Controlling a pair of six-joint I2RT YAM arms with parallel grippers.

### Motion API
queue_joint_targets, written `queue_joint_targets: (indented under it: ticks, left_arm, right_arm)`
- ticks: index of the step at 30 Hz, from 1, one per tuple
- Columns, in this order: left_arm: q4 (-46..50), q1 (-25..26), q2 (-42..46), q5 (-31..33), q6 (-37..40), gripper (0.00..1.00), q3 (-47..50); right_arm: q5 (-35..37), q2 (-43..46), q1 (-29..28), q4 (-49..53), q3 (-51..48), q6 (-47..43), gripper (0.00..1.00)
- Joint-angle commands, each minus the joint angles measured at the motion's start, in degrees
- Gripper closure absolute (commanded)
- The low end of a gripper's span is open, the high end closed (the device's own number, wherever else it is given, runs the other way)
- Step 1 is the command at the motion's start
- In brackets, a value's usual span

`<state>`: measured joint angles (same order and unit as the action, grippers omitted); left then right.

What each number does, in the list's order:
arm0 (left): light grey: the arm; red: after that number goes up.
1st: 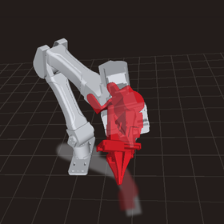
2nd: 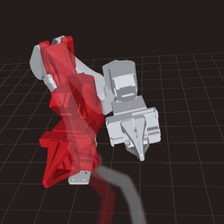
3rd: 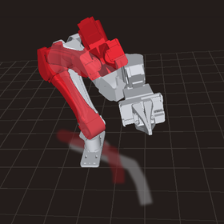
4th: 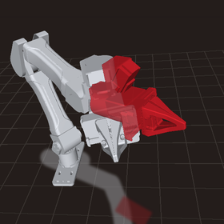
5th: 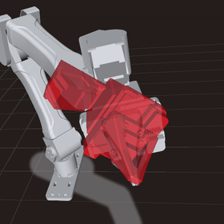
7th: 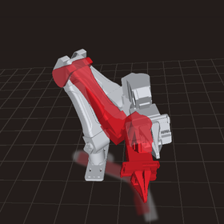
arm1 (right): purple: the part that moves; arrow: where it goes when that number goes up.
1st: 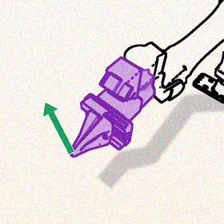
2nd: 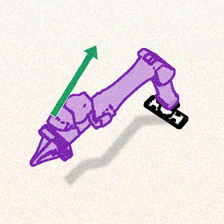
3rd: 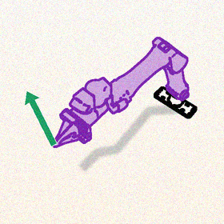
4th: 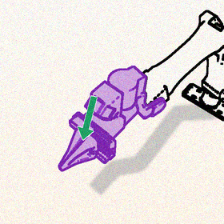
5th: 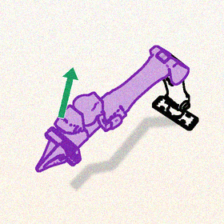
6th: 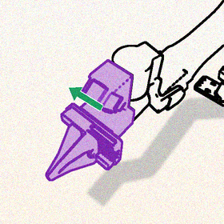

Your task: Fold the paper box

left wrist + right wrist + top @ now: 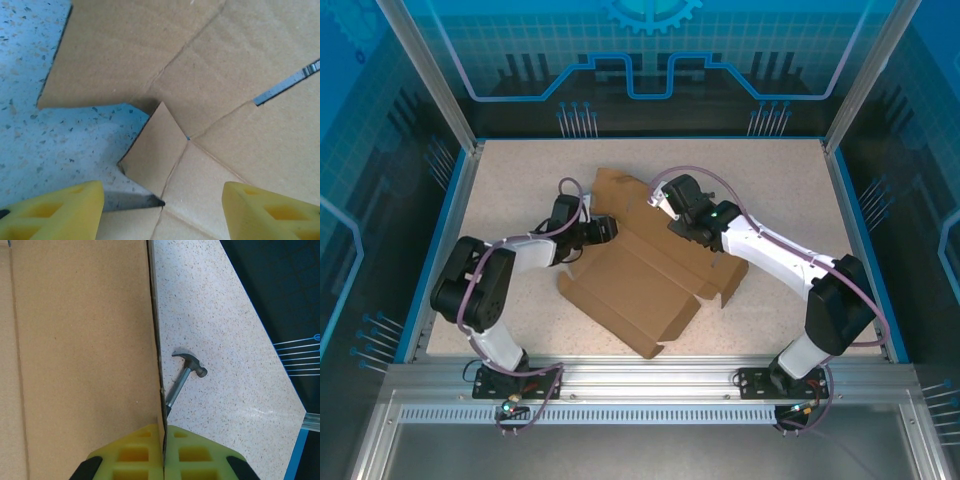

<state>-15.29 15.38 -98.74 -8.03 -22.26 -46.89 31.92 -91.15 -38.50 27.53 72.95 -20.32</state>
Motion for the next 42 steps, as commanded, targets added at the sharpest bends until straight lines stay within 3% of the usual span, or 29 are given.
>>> queue_joint_targets:
  ticks: [1,13,24,42]
  left_arm:
    - [0.64,-0.17,-2.47,-0.14,1.52,0.35,-2.47]
    - [-3.98,0.09,-2.24,-5.45,0.11,0.37,-1.46]
    - [-8.24,4.32,0.96,-7.6,1.11,0.38,1.87]
    - [-13.83,8.64,-7.95,-6.67,-1.01,0.4,3.78]
  right_arm:
    - [-1.14,-0.51,0.53,0.88,2.35,1.16,1.0]
    - [-1.65,-1.97,0.53,0.68,2.98,1.33,1.0]
    - [-1.85,-2.62,0.71,0.51,3.18,1.64,1.0]
    - [-2.88,-2.98,0.89,0.42,2.5,3.14,1.0]
